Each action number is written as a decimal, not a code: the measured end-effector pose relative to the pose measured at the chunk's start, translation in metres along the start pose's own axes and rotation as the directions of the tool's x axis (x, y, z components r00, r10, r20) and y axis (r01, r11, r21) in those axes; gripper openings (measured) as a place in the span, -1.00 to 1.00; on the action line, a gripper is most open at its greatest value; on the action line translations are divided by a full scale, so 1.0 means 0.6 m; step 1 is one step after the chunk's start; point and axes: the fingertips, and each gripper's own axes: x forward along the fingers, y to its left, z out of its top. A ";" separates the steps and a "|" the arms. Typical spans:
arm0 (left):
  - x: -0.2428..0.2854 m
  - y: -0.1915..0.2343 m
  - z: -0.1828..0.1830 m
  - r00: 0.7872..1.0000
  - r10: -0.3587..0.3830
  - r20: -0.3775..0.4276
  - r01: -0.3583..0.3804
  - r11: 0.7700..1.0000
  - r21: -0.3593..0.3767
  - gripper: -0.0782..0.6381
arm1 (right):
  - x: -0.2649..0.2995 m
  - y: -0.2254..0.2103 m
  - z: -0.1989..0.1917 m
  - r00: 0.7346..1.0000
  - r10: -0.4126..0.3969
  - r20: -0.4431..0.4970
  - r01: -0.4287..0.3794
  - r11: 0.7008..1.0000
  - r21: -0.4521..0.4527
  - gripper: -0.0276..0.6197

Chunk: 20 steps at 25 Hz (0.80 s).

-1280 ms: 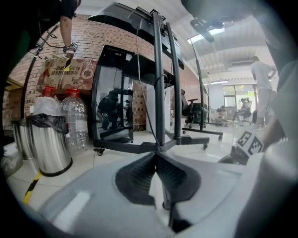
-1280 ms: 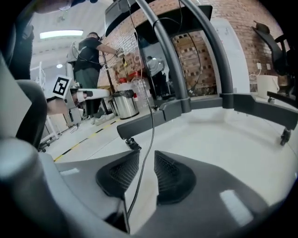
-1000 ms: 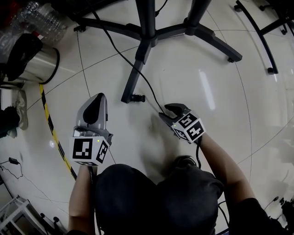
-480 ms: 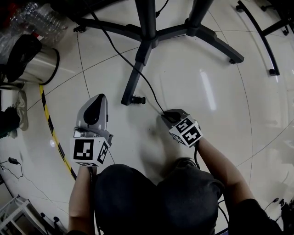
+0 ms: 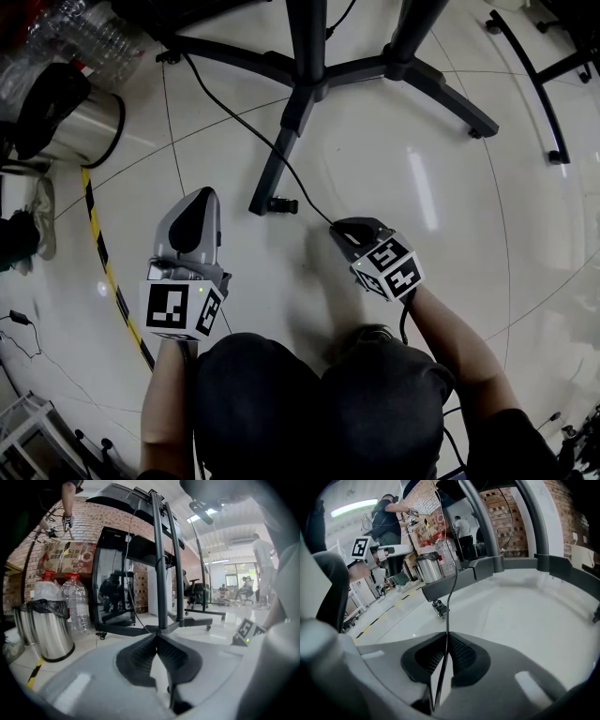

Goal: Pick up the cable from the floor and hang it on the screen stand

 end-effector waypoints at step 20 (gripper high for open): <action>-0.104 -0.081 0.347 0.994 -0.038 0.102 0.039 0.999 -0.008 -0.76 | -0.322 0.151 0.371 0.954 0.065 0.293 -0.051 0.997 -0.056 -0.85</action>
